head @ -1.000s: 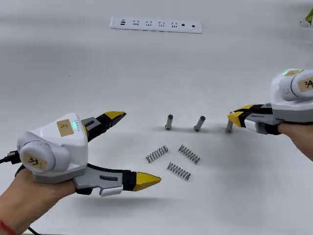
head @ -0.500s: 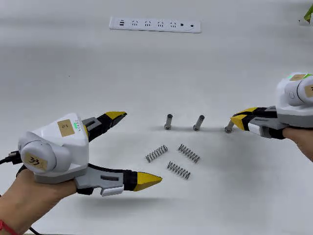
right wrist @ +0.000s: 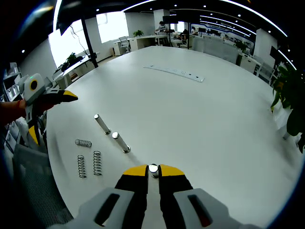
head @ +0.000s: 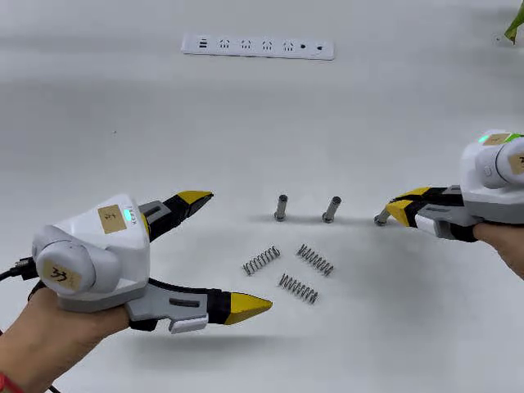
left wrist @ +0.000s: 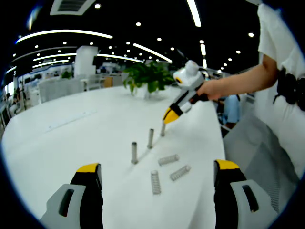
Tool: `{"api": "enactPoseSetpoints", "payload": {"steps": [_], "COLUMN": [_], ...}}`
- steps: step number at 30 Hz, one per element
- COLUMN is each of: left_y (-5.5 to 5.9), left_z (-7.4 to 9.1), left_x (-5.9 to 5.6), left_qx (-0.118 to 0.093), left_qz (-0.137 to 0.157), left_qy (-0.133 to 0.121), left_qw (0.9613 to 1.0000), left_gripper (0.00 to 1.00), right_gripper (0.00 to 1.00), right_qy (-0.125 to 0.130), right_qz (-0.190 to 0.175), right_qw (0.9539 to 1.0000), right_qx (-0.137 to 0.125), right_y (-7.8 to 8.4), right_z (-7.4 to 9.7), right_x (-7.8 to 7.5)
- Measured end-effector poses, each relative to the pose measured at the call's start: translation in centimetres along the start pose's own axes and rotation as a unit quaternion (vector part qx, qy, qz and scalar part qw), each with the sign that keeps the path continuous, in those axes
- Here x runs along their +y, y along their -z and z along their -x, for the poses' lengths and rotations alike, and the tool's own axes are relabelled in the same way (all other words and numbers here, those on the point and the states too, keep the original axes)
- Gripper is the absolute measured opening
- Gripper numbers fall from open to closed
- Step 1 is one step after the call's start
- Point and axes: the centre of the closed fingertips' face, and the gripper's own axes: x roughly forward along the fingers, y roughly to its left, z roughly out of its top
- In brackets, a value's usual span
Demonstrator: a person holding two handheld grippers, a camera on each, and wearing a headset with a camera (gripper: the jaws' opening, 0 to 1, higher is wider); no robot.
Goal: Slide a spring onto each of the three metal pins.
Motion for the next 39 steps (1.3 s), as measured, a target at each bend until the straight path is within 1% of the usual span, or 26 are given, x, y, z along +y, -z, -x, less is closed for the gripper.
{"api": "enactPoseSetpoints", "payload": {"steps": [19, 24, 34, 39], "left_y": [-0.06, -0.14, -0.17, -0.18], "left_z": [-0.29, -0.29, -0.26, -0.22], "left_x": [-0.17, -0.17, -0.33, -0.38], "left_qx": [0.000, -0.001, -0.001, 0.000], "left_qz": [-0.001, -0.002, -0.004, -0.005], "left_qy": [0.001, 0.001, 0.001, 0.001], "left_qw": [1.0000, 1.0000, 1.0000, 1.0000], "left_gripper": [0.98, 0.98, 0.98, 0.98], "right_gripper": [0.11, 0.13, 0.18, 0.23], "right_qy": [0.001, 0.001, 0.001, -0.003], "right_qz": [0.001, 0.002, 0.000, -0.001], "right_qw": [1.0000, 1.0000, 1.0000, 0.9999], "right_qx": [0.001, 0.001, -0.008, -0.015], "right_y": [0.15, 0.21, 0.01, -0.14], "right_z": [0.23, 0.25, 0.61, 1.00], "right_x": [0.19, 0.26, 0.25, 0.23]}}
